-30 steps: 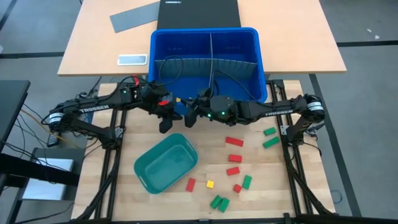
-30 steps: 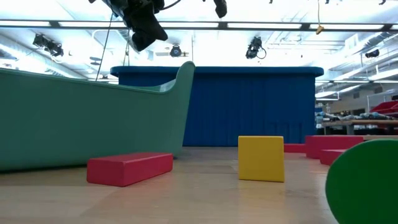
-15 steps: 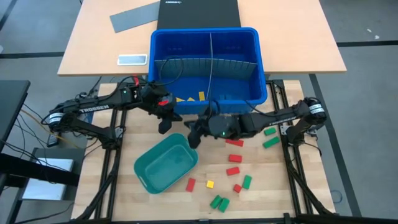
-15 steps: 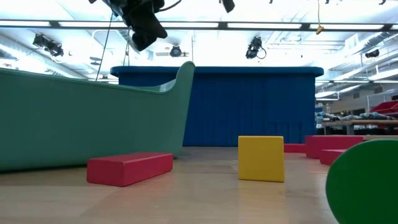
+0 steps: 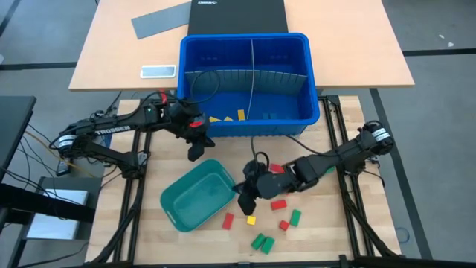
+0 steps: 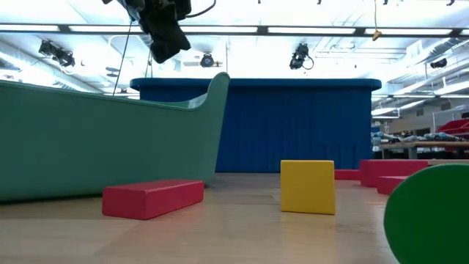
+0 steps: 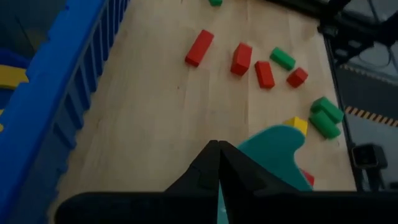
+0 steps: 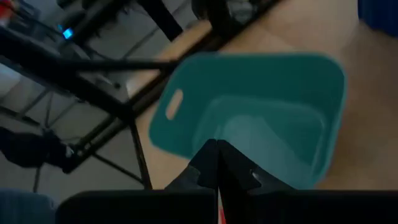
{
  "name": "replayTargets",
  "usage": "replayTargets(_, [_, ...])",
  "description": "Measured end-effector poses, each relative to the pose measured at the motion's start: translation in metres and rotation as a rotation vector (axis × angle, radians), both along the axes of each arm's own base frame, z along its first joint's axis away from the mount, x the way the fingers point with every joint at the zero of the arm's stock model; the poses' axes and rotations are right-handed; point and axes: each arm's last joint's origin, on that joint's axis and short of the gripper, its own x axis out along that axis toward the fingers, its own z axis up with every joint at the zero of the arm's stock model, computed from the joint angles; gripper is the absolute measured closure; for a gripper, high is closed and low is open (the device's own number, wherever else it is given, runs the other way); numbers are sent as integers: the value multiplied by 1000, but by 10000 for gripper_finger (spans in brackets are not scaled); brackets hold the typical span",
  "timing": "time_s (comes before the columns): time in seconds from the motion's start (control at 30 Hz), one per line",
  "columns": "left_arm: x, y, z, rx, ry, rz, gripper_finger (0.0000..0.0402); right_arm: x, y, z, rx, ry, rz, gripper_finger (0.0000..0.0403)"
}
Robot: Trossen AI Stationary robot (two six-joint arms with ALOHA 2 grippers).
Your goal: Sort Items/Unsort Items
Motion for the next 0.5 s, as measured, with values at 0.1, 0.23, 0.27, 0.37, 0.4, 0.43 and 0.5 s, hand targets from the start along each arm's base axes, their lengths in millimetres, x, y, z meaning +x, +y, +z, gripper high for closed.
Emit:
replayTargets(0.1, [-2,-1,-2,18,21,-24,377,-6,8,-4,15,41,4,399])
replayTargets(0.23, [-4,-1,-4,22,46,-44,360,-7,17,-11,44,77,14,381])
replayTargets(0.27, [-4,-2,-4,15,51,-50,354,-7,20,-15,52,95,38,374])
replayTargets(0.37, [-6,-4,-6,-4,71,-65,333,2,32,-32,91,140,101,351])
replayTargets(0.4, [-6,-4,-6,-9,81,-67,326,5,36,-42,98,179,119,342])
replayTargets(0.43, [-7,-5,-7,-11,89,-69,318,9,41,-52,110,209,141,333])
replayTargets(0.5, [-8,-6,-8,-16,108,-76,303,11,52,-72,124,286,195,312])
